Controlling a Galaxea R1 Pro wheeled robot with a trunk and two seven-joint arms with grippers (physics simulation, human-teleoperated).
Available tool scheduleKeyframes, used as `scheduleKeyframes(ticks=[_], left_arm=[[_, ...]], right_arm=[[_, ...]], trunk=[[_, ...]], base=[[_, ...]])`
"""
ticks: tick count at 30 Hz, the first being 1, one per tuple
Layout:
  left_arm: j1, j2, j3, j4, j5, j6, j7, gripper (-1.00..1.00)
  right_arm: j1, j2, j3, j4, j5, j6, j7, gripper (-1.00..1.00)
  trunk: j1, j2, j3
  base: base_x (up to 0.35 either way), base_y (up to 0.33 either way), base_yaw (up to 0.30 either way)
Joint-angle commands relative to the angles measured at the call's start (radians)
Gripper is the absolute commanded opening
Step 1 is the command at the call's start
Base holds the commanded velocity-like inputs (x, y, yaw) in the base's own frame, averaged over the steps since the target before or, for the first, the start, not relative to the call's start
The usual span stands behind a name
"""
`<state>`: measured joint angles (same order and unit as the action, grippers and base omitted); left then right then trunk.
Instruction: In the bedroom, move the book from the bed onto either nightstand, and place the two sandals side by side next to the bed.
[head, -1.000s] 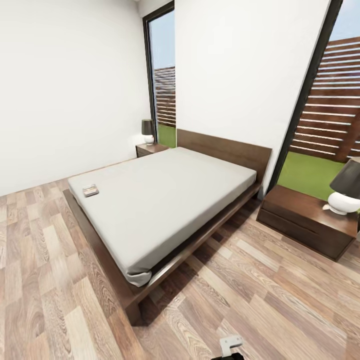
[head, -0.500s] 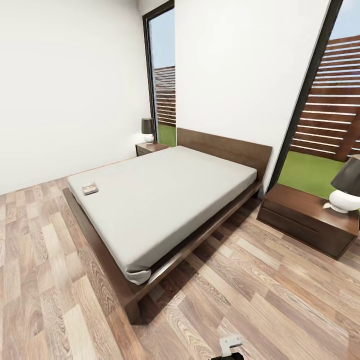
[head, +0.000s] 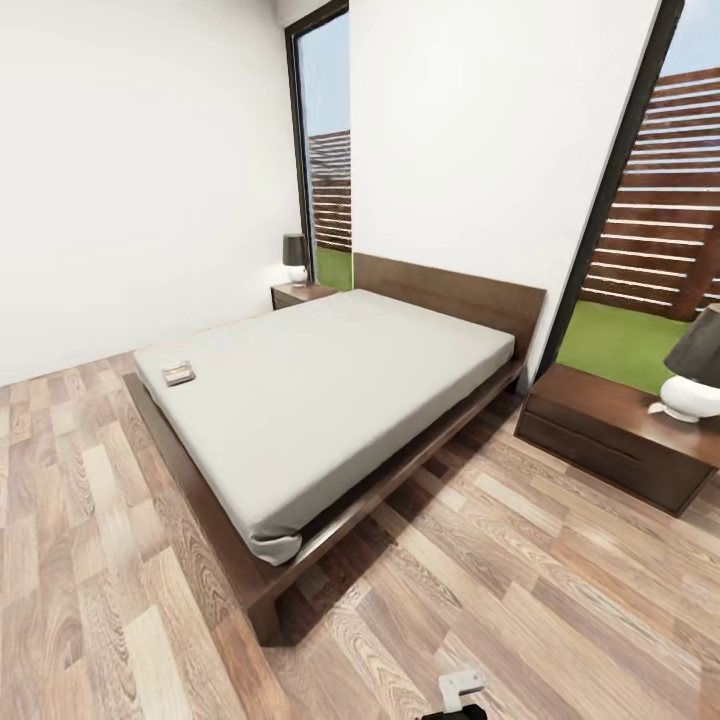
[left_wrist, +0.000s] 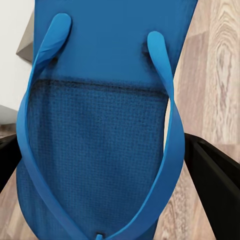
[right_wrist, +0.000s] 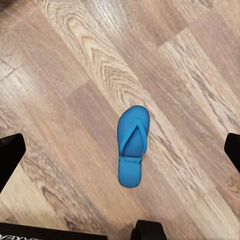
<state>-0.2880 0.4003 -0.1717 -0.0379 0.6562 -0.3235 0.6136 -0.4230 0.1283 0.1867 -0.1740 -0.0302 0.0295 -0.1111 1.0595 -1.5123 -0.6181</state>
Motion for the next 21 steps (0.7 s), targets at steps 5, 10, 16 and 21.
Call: scheduleKeyframes(ticks=[5,10,16,21], left_arm=[[0.000,0.000,-0.009,0.000,0.008,-0.002,0.003,-1.00],[0.000,0.000,-0.009,-0.001,0.008,-0.002,0.003,-1.00],[0.000,0.000,-0.009,-0.001,0.008,-0.002,0.003,-1.00],[0.000,0.000,-0.009,-0.001,0.008,-0.002,0.003,-1.00]], right_arm=[[0.000,0.000,0.008,0.000,-0.003,-0.006,-0.005,1.00],[0.000,0.000,0.008,0.001,-0.004,-0.007,-0.005,1.00],[0.000,0.001,0.008,0.001,-0.004,-0.006,-0.005,1.00],[0.000,0.001,0.008,0.001,-0.004,-0.005,-0.005,1.00]], trunk=[[0.019,-0.036,-0.017],[0.038,-0.071,-0.032],[0.061,-0.113,-0.051],[0.081,-0.148,-0.067]], base=[[0.000,0.000,0.000],[0.000,0.000,0.000],[0.000,0.000,0.000],[0.000,0.000,0.000]])
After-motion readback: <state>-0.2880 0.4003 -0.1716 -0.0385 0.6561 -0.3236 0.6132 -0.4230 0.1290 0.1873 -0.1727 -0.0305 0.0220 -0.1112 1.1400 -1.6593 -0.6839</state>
